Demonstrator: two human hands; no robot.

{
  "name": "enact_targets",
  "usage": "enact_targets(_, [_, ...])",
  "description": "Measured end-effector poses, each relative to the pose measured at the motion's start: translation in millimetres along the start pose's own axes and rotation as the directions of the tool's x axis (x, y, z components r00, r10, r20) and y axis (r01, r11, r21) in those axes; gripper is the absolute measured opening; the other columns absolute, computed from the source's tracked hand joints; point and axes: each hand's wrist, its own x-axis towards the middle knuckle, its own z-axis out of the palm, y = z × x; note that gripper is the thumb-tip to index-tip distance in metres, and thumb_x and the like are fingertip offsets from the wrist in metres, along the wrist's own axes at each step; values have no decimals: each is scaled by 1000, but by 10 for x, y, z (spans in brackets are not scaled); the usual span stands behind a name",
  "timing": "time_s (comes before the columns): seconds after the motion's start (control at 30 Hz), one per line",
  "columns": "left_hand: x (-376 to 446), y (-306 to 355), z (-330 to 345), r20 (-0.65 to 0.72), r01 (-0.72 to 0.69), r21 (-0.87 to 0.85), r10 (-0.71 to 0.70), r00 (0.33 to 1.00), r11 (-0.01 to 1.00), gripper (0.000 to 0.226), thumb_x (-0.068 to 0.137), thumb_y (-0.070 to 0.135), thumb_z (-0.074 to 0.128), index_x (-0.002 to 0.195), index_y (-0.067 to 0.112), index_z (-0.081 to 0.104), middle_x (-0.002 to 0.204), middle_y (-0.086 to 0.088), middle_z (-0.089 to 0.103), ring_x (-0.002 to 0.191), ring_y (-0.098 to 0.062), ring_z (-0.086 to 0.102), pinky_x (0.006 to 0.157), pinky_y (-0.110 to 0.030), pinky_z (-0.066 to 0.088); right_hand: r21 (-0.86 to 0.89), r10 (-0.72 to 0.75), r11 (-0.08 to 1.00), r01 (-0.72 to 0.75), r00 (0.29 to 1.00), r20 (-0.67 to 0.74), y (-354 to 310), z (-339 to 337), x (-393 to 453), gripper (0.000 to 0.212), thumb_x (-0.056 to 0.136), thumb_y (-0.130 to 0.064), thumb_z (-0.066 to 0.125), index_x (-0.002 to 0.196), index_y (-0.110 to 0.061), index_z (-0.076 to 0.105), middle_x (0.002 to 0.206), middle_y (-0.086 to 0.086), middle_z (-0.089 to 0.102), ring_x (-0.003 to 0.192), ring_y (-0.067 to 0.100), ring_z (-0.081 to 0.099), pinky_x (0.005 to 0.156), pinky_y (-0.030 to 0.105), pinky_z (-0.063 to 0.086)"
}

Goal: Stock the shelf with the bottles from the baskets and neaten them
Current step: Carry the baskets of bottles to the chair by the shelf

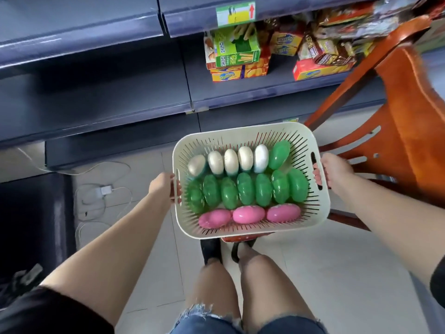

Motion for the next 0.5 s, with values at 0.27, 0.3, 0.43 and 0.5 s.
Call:
enact_targets(0.27, [447, 2, 582, -28, 28, -12, -28, 999, 1000, 21, 85, 12, 40, 70, 6, 53, 62, -8, 52, 50, -21, 47, 53, -32, 42, 41, 47, 998, -46, 998, -30, 5, 176, 617, 11, 75, -13, 47, 69, -7, 54, 61, 5, 48, 49, 16, 38, 46, 25, 33])
enact_targets(0.3, [497, -40, 642, -42, 37, -40, -39, 998, 999, 21, 85, 12, 40, 69, 7, 53, 61, -8, 51, 50, -21, 46, 52, -31, 41, 58, 58, 997, -55, 997, -47, 25, 215, 686, 12, 76, -13, 47, 70, -7, 55, 60, 4, 49, 49, 16, 39, 45, 24, 33])
enact_targets(0.43, [632, -133, 737, -74, 69, -87, -75, 994, 994, 22, 81, 12, 40, 64, 8, 53, 57, -7, 49, 47, -20, 43, 50, -29, 38, 200, 106, 976, -89, 992, -74, 73, 292, 930, 20, 86, -14, 42, 67, -13, 47, 44, -2, 50, 36, 9, 37, 32, 13, 25])
enact_targets(0.5, [640, -138, 718, -73, 69, -34, -72, 995, 997, 22, 80, 9, 40, 65, 6, 55, 57, -7, 50, 47, -20, 45, 51, -29, 42, 242, 119, 965, -101, 991, -58, 88, 290, 952, 20, 88, -13, 41, 69, -13, 45, 49, 0, 50, 29, 5, 37, 30, 11, 23])
